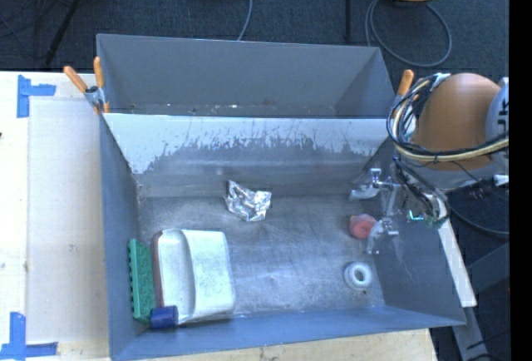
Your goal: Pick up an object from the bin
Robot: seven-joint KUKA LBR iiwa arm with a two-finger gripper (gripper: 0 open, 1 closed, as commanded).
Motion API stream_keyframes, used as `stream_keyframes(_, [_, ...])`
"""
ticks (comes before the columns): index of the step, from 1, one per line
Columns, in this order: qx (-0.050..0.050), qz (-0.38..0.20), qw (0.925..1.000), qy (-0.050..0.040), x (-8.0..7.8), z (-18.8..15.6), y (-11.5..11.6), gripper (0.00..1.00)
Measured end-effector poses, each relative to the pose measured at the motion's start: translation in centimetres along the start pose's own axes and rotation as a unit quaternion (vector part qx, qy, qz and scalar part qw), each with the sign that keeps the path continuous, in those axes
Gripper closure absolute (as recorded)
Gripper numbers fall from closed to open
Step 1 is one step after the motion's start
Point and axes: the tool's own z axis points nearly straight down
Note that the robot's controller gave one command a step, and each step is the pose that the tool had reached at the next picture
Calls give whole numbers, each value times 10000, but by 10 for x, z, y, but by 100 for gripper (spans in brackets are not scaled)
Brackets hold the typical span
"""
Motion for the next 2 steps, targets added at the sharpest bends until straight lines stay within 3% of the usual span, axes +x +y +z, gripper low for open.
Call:
stream_keyframes(1, [-2, 674, 9977, -19, -8, 52, -33, 0])
stream_keyframes(2, [4, 645, 9979, -33, -9, 50, -32, 100])
